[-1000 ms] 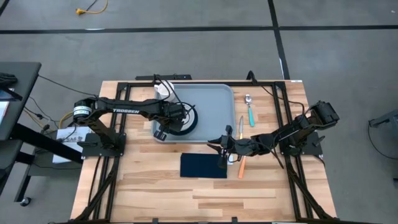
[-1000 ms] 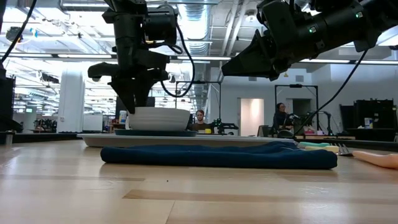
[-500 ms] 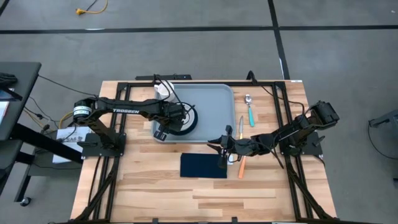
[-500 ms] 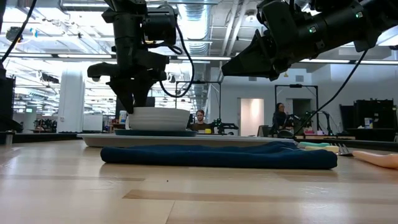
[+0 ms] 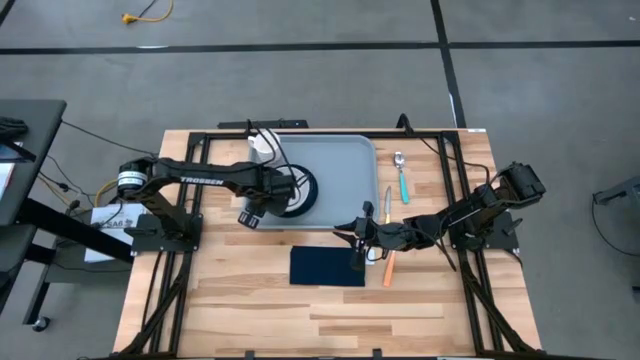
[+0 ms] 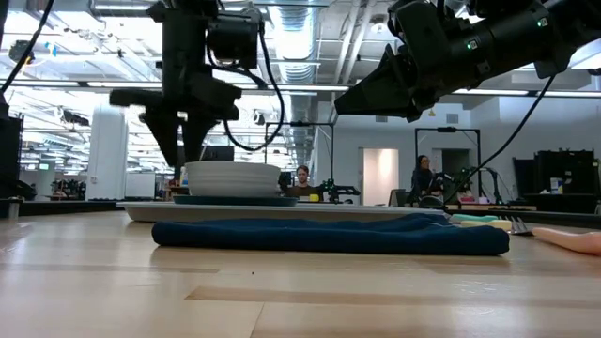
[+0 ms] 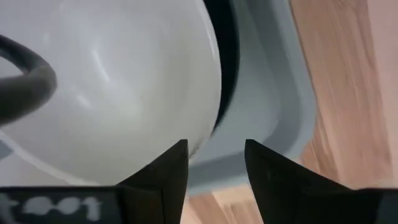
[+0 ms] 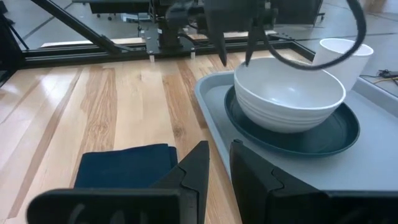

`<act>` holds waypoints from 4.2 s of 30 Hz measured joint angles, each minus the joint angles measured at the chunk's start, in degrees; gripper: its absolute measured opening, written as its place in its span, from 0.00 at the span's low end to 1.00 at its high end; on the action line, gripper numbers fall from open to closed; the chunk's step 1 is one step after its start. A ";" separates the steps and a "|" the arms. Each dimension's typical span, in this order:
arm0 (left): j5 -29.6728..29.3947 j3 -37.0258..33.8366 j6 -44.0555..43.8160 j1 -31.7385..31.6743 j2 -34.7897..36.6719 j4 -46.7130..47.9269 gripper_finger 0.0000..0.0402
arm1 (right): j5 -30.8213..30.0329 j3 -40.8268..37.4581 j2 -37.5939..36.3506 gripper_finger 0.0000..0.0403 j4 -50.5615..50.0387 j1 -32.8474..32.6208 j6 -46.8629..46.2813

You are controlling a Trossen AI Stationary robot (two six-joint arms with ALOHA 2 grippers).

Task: Set up tray
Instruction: Put the dark blue napkin on the right side of the black plate

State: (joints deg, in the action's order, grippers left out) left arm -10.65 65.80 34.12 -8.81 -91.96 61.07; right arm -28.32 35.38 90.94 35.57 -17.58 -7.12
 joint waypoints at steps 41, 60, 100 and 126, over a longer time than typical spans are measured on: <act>-1.61 -43.12 -34.87 18.18 55.98 -69.51 0.37 | -3.10 -0.02 0.02 0.15 -11.70 -9.15 5.97; -4.90 -54.05 -34.83 18.16 69.42 -69.87 0.37 | 12.54 28.78 0.02 0.15 -56.81 -9.54 -14.31; 2.04 -60.98 -29.61 18.16 73.59 -81.43 0.37 | 10.43 38.10 15.78 0.15 -60.92 -13.03 -36.43; 3.36 -60.98 -27.25 18.16 73.61 -84.19 0.37 | 13.47 43.12 18.16 0.25 -67.08 -13.16 -42.97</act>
State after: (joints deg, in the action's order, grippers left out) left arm -7.29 4.82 6.87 9.34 -18.35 -23.12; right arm -14.85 78.50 109.10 -31.51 -30.74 -50.09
